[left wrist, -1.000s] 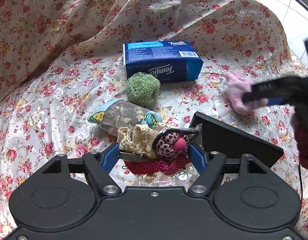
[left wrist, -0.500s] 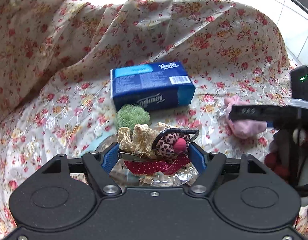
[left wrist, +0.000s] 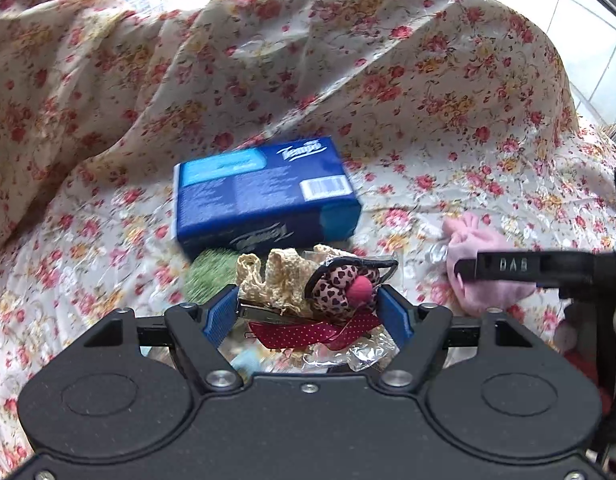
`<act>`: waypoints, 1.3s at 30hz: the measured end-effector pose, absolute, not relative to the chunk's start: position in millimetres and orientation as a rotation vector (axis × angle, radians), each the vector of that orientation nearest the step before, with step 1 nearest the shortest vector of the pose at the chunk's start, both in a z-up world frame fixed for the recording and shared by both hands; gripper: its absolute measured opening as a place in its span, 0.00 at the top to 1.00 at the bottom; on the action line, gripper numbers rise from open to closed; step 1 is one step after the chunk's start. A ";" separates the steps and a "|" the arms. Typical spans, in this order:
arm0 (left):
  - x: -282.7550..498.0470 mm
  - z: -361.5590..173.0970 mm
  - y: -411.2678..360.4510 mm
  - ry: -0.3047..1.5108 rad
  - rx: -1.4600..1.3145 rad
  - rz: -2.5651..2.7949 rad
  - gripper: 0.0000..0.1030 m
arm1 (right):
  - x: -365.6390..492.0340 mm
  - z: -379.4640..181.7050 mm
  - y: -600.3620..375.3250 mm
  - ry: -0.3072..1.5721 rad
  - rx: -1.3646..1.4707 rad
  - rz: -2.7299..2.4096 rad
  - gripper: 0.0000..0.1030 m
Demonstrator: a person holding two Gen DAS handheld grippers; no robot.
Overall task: Organize soft objects
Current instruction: 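Carry the pink pouch with right while left carries the hair clip bundle to the tray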
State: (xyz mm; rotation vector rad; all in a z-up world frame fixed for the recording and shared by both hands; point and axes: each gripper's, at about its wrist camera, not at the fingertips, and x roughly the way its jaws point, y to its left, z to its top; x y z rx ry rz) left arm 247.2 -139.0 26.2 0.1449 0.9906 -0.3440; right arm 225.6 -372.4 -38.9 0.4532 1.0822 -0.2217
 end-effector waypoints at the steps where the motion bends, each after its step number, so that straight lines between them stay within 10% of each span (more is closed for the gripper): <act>1: 248.4 26.1 -144.7 0.987 0.155 -0.343 0.33 | 223.3 -37.8 -374.5 1.079 0.453 -0.227 0.30; 39: 105.4 10.5 -276.7 1.102 0.249 -0.745 0.33 | 100.7 14.3 -468.3 0.934 0.480 -0.351 0.30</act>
